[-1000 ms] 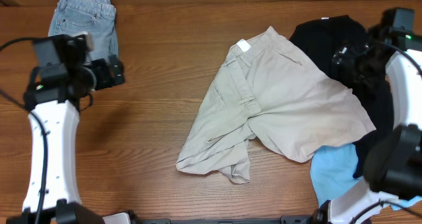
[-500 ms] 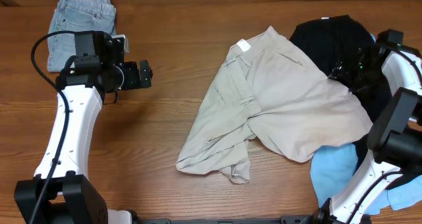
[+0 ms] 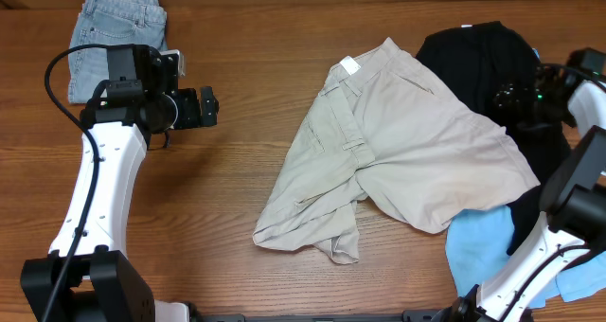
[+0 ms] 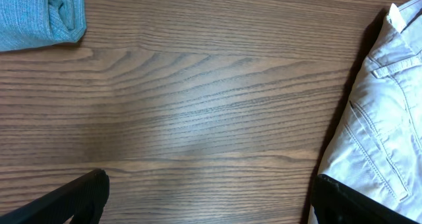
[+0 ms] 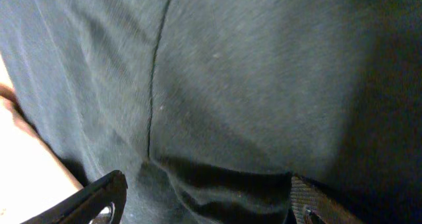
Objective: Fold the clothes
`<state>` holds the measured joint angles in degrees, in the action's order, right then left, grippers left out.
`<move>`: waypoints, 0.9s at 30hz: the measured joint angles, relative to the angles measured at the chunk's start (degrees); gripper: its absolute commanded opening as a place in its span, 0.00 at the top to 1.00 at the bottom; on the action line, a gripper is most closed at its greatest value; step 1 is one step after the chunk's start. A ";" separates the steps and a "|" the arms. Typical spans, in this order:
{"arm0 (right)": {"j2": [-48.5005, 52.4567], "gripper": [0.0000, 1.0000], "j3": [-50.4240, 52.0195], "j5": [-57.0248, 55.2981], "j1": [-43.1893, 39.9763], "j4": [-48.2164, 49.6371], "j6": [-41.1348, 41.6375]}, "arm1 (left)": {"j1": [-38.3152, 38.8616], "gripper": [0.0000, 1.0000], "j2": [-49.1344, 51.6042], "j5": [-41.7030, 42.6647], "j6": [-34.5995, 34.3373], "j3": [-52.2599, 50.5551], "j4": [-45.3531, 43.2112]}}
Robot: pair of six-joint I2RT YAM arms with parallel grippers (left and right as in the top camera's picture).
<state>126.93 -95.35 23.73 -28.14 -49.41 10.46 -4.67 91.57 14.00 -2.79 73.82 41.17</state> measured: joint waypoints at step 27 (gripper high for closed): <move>7.15 0.12 -29.57 -0.44 -12.87 -20.20 -1.53 | 5.09 0.00 0.02 0.20 3.76 0.04 -5.31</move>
<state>134.08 -124.92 23.29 -41.01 -69.60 8.93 0.43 91.59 14.20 0.97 73.87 35.86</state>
